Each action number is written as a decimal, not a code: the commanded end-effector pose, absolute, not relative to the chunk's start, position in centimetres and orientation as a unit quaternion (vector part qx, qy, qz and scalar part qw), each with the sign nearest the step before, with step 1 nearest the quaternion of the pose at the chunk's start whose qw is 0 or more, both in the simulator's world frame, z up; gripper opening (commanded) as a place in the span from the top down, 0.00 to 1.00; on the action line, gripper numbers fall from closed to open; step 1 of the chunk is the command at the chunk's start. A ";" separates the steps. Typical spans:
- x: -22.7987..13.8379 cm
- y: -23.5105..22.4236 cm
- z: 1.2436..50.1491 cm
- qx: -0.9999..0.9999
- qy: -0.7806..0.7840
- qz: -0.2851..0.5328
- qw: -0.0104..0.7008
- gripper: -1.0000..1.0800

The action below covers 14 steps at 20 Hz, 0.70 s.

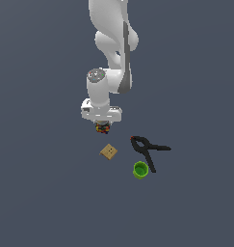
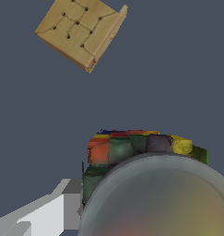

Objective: Pick up a designated object from a clutter of objects.

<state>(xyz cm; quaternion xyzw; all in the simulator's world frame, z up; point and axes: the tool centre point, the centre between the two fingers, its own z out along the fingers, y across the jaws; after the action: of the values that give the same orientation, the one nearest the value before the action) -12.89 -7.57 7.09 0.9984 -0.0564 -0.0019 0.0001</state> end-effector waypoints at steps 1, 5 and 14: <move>-12.3 -7.1 8.1 0.998 -0.056 0.000 0.000 1.00; -11.1 -6.1 10.0 0.998 -0.056 0.000 0.001 1.00; -7.2 -2.6 16.4 0.998 -0.057 0.000 0.002 1.00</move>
<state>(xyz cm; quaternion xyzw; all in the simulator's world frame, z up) -8.00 -3.22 15.10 0.9984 -0.0566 -0.0016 0.0019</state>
